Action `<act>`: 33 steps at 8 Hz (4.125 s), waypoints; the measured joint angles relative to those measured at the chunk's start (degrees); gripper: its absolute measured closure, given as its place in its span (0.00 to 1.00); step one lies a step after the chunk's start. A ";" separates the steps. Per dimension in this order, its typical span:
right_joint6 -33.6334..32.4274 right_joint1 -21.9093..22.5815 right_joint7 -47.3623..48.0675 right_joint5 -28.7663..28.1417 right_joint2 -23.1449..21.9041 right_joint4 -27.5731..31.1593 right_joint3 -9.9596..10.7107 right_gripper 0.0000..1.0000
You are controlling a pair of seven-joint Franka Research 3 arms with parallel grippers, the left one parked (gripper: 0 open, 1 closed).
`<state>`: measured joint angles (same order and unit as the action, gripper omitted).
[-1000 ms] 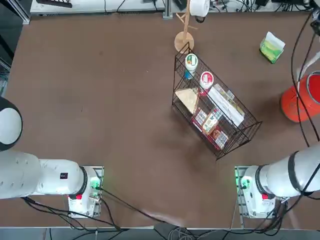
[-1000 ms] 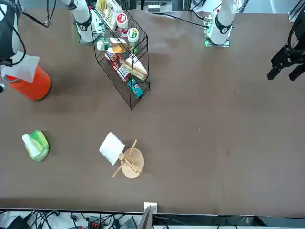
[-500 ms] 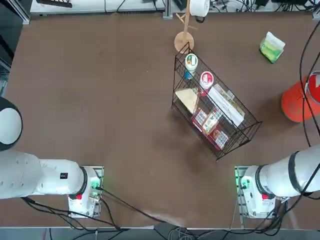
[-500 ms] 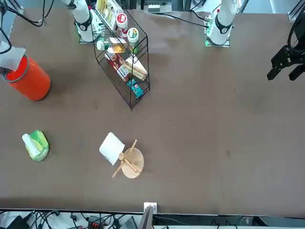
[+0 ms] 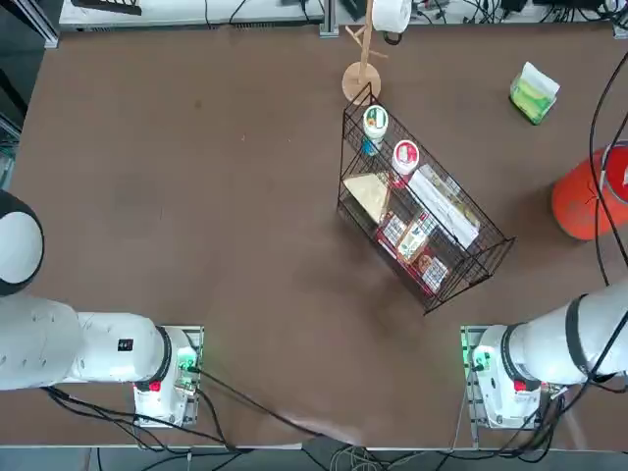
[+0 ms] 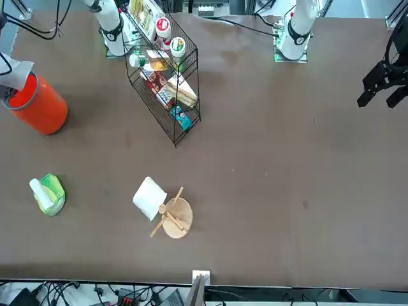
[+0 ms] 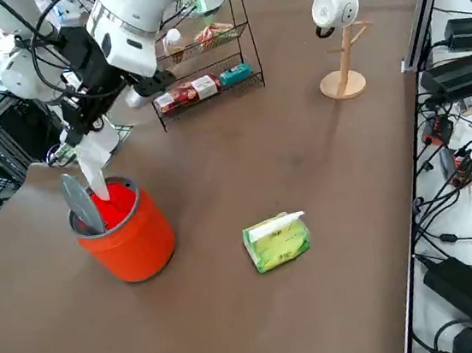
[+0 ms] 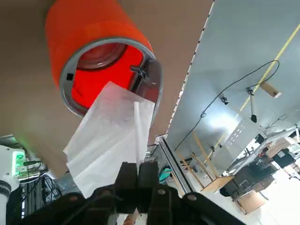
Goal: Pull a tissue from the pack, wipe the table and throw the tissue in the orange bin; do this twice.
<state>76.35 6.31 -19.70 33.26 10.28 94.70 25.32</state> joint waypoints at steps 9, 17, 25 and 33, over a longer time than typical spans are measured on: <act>9.19 -0.74 -0.05 0.07 2.98 6.55 -0.01 0.66; 14.40 -0.47 -1.64 -11.23 1.26 2.24 -0.66 0.00; 52.11 -0.23 -30.61 -24.90 13.82 2.13 -1.55 0.00; 65.11 -0.93 -40.78 -32.09 27.69 -2.64 -2.93 0.15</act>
<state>141.46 5.38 -60.49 1.18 37.97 92.06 22.39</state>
